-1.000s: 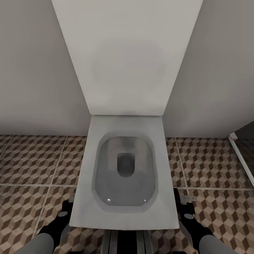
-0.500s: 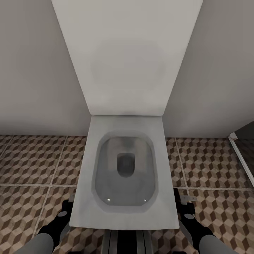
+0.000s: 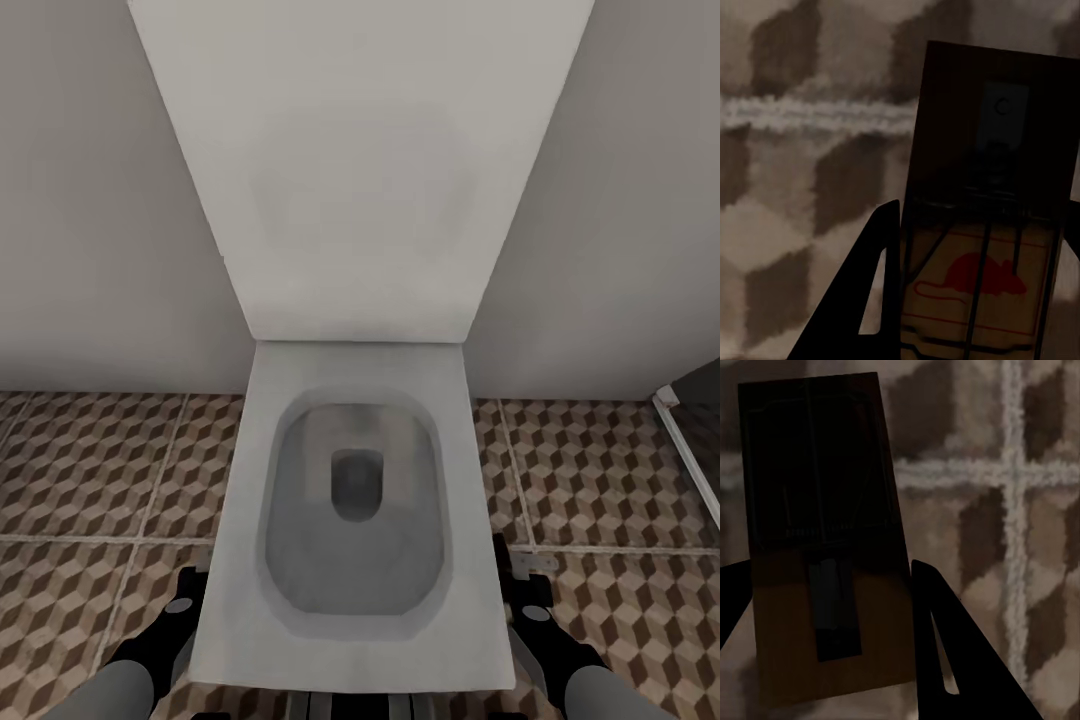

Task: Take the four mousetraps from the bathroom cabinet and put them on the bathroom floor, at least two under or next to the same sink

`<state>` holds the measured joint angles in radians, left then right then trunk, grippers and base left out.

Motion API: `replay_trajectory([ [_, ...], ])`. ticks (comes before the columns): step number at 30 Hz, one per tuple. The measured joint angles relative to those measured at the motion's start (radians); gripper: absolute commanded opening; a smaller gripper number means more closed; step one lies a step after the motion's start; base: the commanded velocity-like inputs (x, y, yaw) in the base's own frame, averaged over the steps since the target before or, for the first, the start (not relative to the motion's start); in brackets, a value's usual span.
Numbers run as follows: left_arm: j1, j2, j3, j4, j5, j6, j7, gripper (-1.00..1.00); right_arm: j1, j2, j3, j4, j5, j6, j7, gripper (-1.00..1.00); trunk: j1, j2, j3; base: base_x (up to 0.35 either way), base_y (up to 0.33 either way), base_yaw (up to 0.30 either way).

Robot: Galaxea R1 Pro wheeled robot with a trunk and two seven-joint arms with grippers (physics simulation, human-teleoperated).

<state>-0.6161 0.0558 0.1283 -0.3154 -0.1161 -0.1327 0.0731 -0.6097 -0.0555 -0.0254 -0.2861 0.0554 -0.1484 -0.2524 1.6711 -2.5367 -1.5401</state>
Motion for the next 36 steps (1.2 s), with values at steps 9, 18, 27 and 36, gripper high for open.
replay_trajectory([
  [9,0.0,0.001,-0.001,0.002,0.0,0.0,-0.001,-1.0,0.0,0.0,0.0,0.001,0.0,0.0,0.0,-1.0,0.0,0.0,0.0,0.016,0.0,0.0],
  [18,0.0,0.001,-0.001,0.005,-0.001,0.0,-0.002,-1.0,0.001,0.0,0.0,0.001,0.0,0.0,0.0,-1.0,0.0,0.0,0.0,0.0,0.0,0.0],
  [27,0.0,0.003,-0.004,0.032,0.009,0.01,-0.028,-1.0,0.0,0.004,-0.002,0.031,-0.007,0.002,0.024,-1.0,0.0,0.0,0.0,0.0,0.0,0.0],
  [36,0.0,0.007,-0.006,0.07,0.08,0.026,-0.091,-1.0,-0.001,0.007,-0.012,0.093,-0.005,-0.03,0.045,-1.0,0.0,0.0,0.0,0.0,0.0,0.0],
])
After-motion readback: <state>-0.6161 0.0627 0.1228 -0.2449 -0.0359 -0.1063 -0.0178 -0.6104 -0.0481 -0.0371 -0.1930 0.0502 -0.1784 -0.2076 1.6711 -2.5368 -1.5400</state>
